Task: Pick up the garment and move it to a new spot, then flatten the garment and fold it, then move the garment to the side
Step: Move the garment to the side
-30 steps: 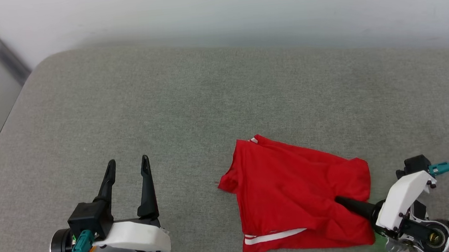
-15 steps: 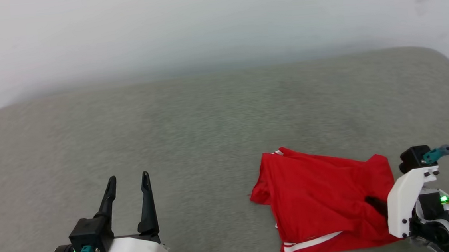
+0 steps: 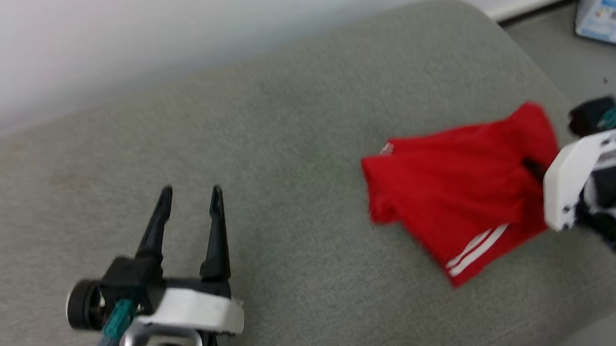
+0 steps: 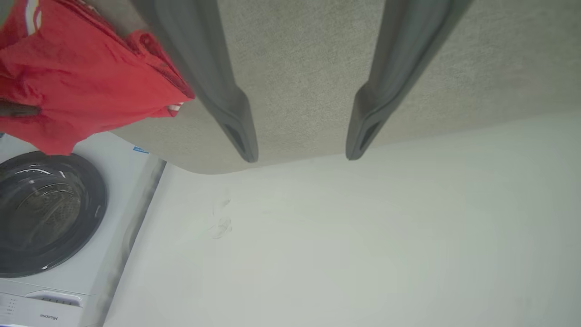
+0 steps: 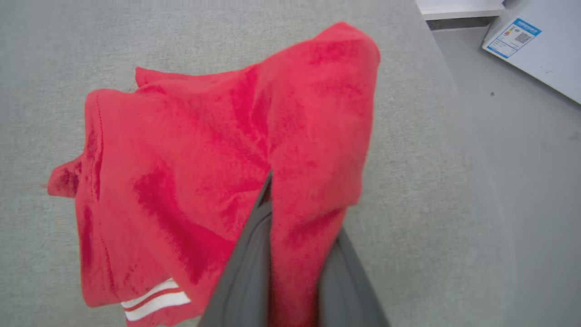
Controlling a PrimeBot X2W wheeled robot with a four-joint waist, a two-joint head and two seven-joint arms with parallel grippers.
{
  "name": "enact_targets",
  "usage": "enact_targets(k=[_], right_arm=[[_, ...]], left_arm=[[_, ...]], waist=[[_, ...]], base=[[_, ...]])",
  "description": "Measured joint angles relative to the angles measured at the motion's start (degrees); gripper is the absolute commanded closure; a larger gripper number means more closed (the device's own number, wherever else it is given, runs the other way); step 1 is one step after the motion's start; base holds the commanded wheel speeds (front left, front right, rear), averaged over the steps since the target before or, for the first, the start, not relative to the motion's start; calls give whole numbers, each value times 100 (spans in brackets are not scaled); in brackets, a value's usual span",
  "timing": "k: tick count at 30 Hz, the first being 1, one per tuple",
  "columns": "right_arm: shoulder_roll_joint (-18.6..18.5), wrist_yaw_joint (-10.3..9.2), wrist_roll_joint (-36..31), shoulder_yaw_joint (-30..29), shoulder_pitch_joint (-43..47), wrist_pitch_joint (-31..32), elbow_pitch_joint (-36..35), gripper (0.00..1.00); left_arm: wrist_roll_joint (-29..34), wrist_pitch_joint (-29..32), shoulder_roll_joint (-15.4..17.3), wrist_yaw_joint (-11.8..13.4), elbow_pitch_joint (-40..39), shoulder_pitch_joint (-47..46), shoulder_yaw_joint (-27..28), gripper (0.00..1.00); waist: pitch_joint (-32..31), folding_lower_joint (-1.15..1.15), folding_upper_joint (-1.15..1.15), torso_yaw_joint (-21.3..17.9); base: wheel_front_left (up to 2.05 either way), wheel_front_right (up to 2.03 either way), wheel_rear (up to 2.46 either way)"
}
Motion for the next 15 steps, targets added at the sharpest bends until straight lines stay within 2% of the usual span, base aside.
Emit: enact_targets(k=[5, 11, 15], right_arm=[[-326, 1, -281, -114, -692, -521, 577, 100], [-753, 0, -546, -775, -1418, -1301, 1317, 100], [-869, 0, -673, -1215, -1728, -1622, 1779, 100]], left_arm=[[302, 287, 163, -153, -199, -569, -214, 0], [572, 511, 186, -291, -421, -1215, -403, 0], [684, 581, 178, -368, -481, -1588, -483, 0]], waist=[[727, 0, 0, -146], [1580, 1, 0, -138], [2089, 1, 0, -36]], base=[[0, 0, 0], [0, 0, 0], [0, 0, 0]])
